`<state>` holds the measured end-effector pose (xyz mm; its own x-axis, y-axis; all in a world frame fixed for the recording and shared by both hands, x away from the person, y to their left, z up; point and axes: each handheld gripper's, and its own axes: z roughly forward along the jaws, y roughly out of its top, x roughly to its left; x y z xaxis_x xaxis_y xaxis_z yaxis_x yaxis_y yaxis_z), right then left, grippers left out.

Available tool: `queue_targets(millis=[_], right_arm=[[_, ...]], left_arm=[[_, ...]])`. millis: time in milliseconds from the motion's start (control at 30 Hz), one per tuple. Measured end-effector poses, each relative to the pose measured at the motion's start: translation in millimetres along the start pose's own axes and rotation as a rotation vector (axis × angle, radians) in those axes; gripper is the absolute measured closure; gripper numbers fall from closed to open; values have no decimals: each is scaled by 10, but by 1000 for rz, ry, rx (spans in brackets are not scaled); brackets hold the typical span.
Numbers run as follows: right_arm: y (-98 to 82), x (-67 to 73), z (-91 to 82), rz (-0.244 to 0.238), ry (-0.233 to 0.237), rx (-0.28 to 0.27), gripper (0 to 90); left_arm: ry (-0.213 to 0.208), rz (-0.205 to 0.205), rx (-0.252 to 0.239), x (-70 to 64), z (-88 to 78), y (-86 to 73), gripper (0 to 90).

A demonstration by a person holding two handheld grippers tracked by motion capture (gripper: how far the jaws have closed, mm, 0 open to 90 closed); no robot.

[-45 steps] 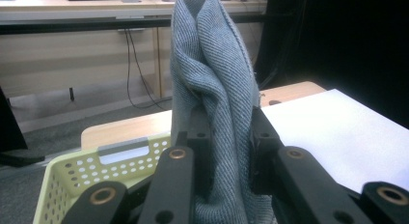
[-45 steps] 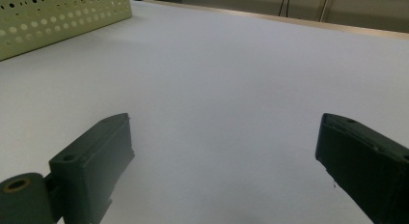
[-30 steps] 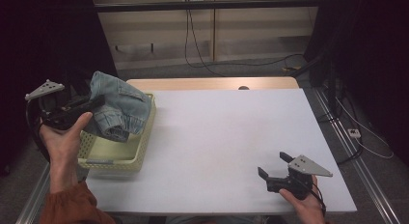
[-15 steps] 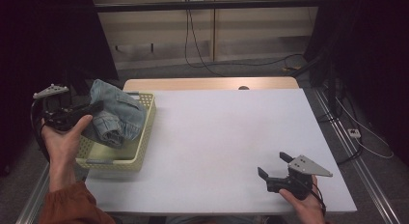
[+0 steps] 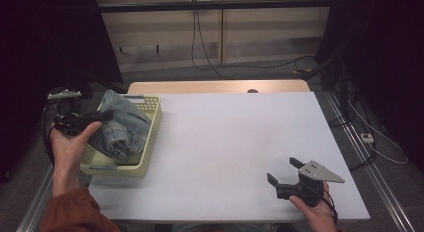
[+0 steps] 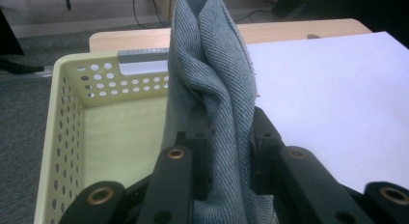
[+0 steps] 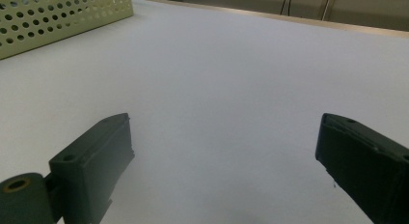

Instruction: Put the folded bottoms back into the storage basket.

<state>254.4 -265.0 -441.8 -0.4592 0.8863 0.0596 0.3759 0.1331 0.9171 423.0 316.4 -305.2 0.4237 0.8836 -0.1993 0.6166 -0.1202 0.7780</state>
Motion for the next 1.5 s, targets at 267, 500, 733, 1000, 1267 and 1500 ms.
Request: queue_targets(millis=[267,500,733,1000,1267,1500], right_arm=[[-2,-3,4,-4,-2,2,61],[-5,0,8,-3,-5,10,62],[-5,0,7,-4,-2,9,61],[-6,3,11,0,-1,9,64],[-7,1,10,-1,-2,11,65],[-7,0,8,-1,-4,9,66]], left_arm=[[59,-17,28,184,156,-46,744],[119,-51,26,335,181,-123,734],[196,-35,51,378,191,-153,725],[257,-49,66,447,255,-194,725],[262,-62,78,497,298,-220,728],[249,-57,88,488,362,-222,727]])
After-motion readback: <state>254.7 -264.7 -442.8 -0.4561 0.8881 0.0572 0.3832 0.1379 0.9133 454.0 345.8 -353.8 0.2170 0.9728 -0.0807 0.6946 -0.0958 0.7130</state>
